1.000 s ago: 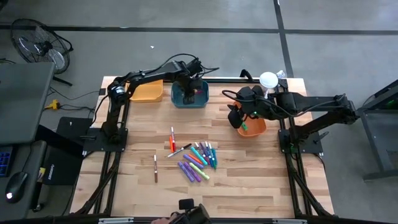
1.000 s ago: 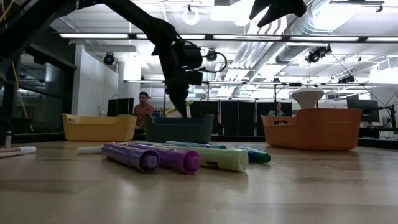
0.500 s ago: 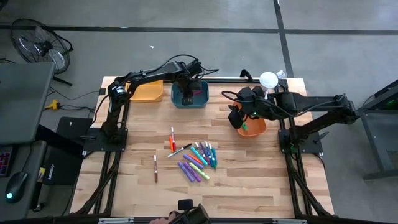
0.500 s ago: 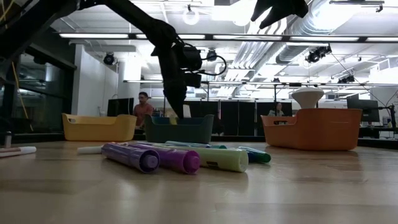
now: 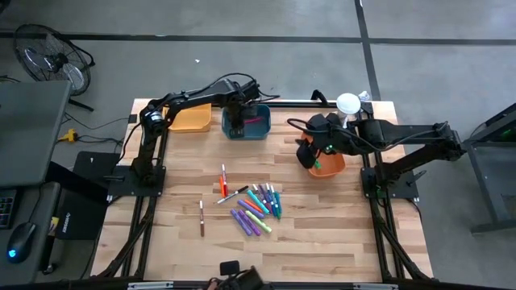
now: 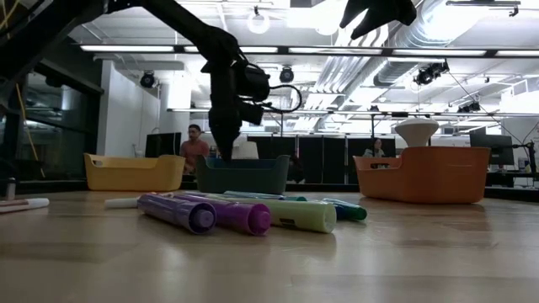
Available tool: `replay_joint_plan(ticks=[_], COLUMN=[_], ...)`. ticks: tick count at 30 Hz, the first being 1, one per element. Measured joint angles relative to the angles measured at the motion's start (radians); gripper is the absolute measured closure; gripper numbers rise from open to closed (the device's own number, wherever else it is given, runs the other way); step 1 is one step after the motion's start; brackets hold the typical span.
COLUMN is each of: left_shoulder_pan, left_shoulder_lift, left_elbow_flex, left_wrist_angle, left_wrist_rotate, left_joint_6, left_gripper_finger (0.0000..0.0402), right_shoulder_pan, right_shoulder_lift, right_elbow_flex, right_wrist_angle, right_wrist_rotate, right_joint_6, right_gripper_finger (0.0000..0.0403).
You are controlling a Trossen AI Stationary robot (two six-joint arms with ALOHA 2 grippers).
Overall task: Pick & Place Markers
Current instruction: Put the blue pen into the blue bin
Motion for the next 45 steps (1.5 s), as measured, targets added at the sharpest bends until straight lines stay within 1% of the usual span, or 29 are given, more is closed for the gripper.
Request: replay_joint_plan(ticks=[6,11,14,19,24,30,32,34,37,39,40,41,43,44,45], left_shoulder_pan=[0.000,-0.007,-0.028,-0.091,-0.179,-0.312,-0.348,-0.394,-0.448,-0.499,-0.519,-0.543,-0.598,-0.623,-0.647], left_shoulder_lift=[-0.064,-0.149,-0.209,-0.314,-0.398,-0.495,-0.551,-0.614,-0.736,-0.817,-0.862,-0.908,-0.972,-1.005,-1.033], left_elbow_flex=[-0.001,-0.001,0.001,0.000,-0.001,-0.013,-0.060,-0.129,-0.287,-0.394,-0.451,-0.504,-0.582,-0.617,-0.651], left_wrist_angle=[-0.036,-0.048,-0.046,-0.042,-0.056,-0.065,-0.064,0.016,0.080,0.206,0.228,0.234,0.336,0.362,0.352], left_wrist_rotate=[0.033,0.109,0.138,0.129,0.124,0.054,0.036,0.018,-0.010,-0.035,-0.055,-0.078,-0.124,-0.149,-0.171], left_joint_6=[-0.056,-0.129,-0.172,-0.218,-0.291,-0.370,-0.404,-0.463,-0.568,-0.656,-0.698,-0.736,-0.816,-0.854,-0.888], left_gripper_finger=[0.0312,0.0312,0.0312,0.0312,0.0312,0.0312,0.0312,0.0312,0.0312,0.0312,0.0312,0.0312,0.0312,0.0312,0.0312], right_shoulder_pan=[0.000,0.000,0.005,0.039,0.081,0.135,0.155,0.176,0.204,0.221,0.227,0.233,0.241,0.244,0.246], right_shoulder_lift=[0.000,0.010,0.040,0.127,0.212,0.284,0.306,0.325,0.355,0.374,0.382,0.393,0.418,0.435,0.452], right_elbow_flex=[0.000,0.000,0.000,-0.001,-0.002,-0.002,-0.002,-0.002,-0.002,-0.002,-0.002,-0.002,-0.001,-0.001,-0.001], right_wrist_angle=[-0.001,-0.021,-0.029,-0.029,-0.029,-0.037,-0.045,-0.053,-0.057,-0.058,-0.059,-0.060,-0.057,-0.049,-0.041], right_wrist_rotate=[-0.021,-0.026,-0.058,-0.078,-0.079,-0.102,-0.107,-0.109,-0.115,-0.119,-0.122,-0.135,-0.175,-0.200,-0.220], right_joint_6=[0.022,0.114,0.161,0.192,0.276,0.416,0.457,0.495,0.538,0.561,0.571,0.578,0.584,0.583,0.583], right_gripper_finger=[0.0213,0.0214,0.0213,0.0214,0.0213,0.0214,0.0213,0.0213,0.0214,0.0213,0.0213,0.0213,0.0213,0.0214,0.0214])
